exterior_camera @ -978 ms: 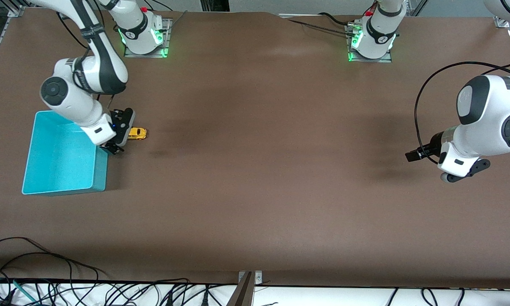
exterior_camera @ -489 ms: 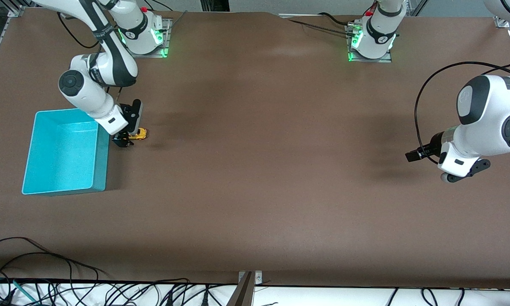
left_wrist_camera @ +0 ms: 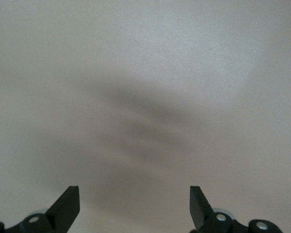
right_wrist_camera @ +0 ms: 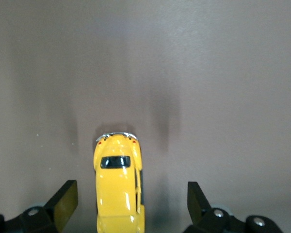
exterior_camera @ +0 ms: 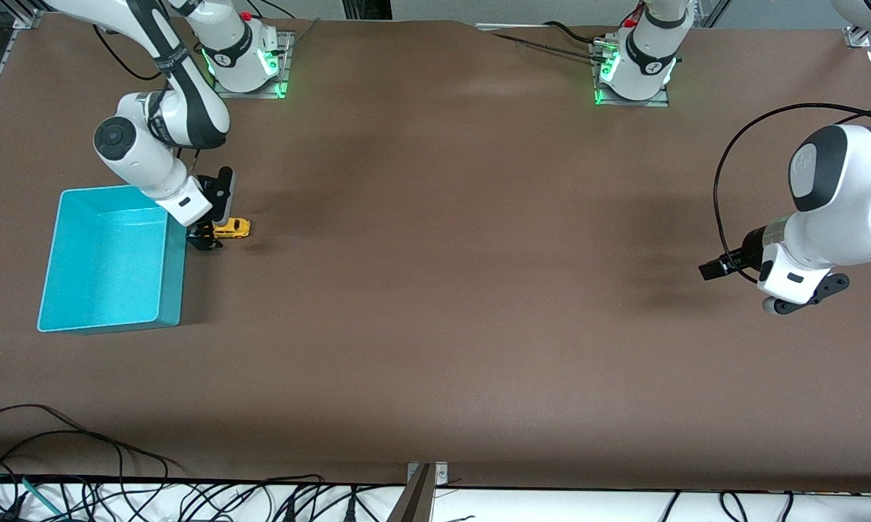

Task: Wind up and store yellow beetle car
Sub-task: 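Lower the right gripper and close it on the yellow car, then lift the car with the right gripper and carry it over the box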

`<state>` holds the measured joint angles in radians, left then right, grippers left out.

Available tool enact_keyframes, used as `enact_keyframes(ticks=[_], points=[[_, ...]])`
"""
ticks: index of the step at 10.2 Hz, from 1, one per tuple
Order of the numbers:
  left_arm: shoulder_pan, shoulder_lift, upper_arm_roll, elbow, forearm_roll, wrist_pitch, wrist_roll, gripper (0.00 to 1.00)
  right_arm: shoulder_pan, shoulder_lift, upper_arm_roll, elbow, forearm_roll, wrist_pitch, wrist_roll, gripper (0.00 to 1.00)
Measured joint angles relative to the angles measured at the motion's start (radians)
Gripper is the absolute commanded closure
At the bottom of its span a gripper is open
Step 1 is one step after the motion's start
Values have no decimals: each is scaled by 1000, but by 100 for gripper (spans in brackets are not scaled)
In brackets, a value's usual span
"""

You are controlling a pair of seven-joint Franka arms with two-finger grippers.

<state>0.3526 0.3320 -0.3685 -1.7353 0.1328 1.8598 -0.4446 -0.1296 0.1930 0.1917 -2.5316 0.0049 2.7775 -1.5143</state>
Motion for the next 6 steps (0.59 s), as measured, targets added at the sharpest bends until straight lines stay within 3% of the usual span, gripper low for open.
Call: enact_keyframes(ticks=[5, 6], points=[[9, -35, 2, 9, 0, -5, 215, 0, -4, 45, 0, -8, 0, 50, -68, 0], [10, -54, 2, 11, 0, -18, 241, 0, -5, 45, 0, -8, 0, 50, -72, 8]])
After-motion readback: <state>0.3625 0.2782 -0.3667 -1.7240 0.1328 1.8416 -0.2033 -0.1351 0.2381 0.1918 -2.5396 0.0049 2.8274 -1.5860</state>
